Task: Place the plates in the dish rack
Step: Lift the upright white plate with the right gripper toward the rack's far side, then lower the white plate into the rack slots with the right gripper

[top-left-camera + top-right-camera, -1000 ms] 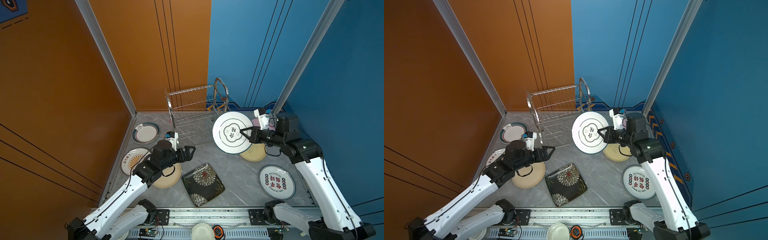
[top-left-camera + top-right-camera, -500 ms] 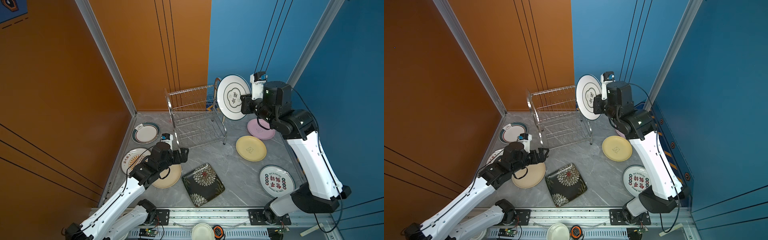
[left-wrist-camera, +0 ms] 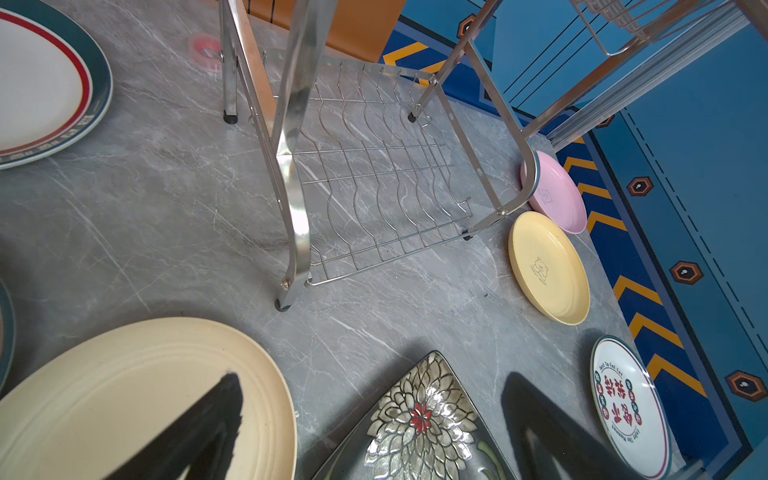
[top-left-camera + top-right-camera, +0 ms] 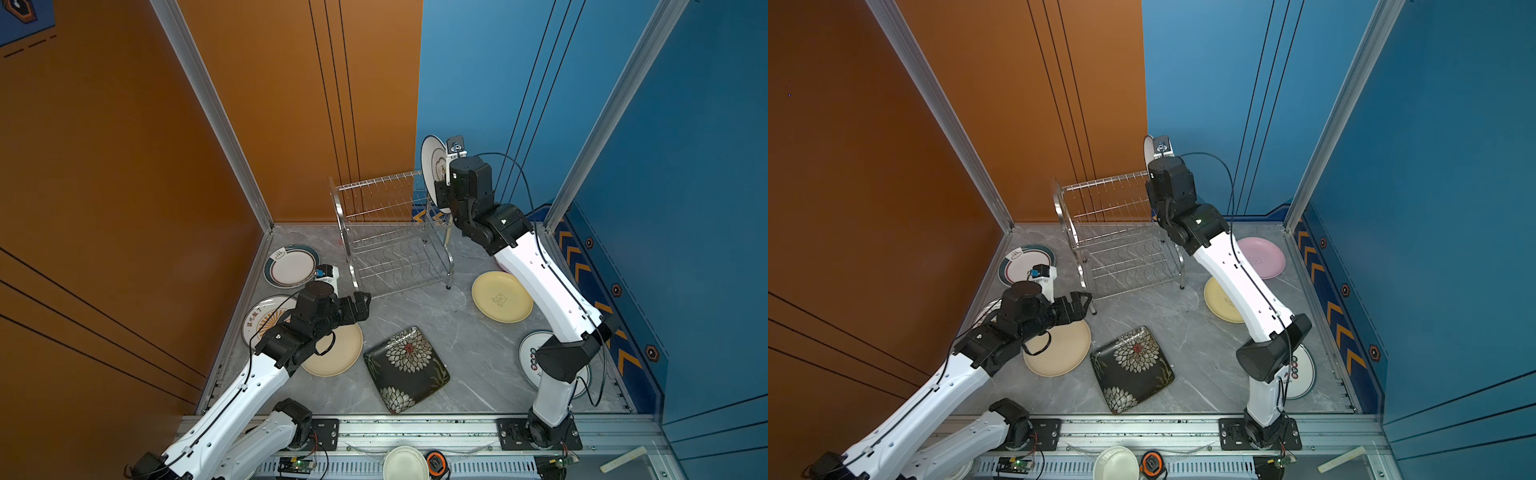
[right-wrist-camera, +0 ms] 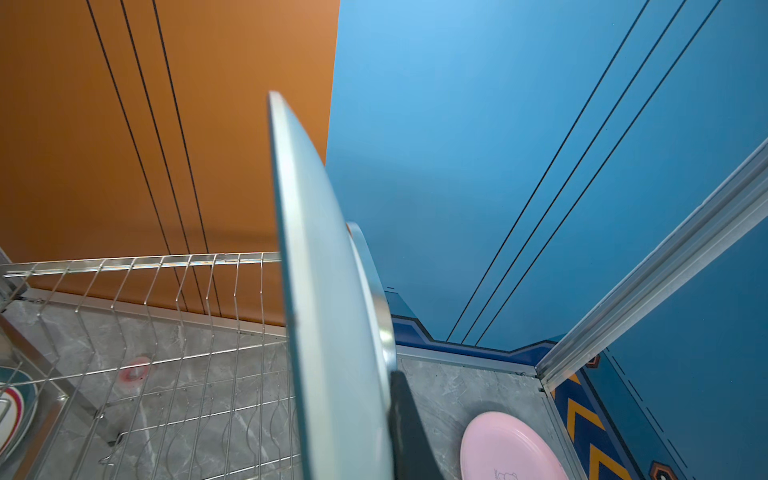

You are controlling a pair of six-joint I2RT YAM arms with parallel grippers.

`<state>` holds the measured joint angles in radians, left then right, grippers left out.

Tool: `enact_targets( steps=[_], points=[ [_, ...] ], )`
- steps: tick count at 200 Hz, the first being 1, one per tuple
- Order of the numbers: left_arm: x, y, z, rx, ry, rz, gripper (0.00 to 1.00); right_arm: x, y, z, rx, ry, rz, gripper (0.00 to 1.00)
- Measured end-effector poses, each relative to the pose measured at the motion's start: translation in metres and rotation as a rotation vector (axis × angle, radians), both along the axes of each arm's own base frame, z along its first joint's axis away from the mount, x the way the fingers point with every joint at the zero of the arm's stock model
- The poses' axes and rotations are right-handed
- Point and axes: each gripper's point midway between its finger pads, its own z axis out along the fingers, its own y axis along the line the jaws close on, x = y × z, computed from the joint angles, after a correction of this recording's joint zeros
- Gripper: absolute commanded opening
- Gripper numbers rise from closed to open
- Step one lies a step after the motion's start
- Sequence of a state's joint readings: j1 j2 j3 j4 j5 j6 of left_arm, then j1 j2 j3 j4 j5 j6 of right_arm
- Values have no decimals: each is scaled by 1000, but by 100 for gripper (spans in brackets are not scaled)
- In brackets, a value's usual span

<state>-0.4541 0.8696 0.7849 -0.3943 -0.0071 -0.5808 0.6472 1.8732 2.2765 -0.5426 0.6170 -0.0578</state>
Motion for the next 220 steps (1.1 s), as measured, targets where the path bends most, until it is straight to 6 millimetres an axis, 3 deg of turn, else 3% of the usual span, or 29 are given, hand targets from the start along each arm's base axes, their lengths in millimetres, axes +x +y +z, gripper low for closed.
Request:
enact_targets(
  steps=[66, 220],
  points=[
    [2, 4, 0, -13, 6, -3, 98, 24, 11, -15, -43, -9, -15, 0],
    [2, 10, 3, -29, -1, 9, 98, 43, 3, -39, -13, 34, -34, 0]
  ],
)
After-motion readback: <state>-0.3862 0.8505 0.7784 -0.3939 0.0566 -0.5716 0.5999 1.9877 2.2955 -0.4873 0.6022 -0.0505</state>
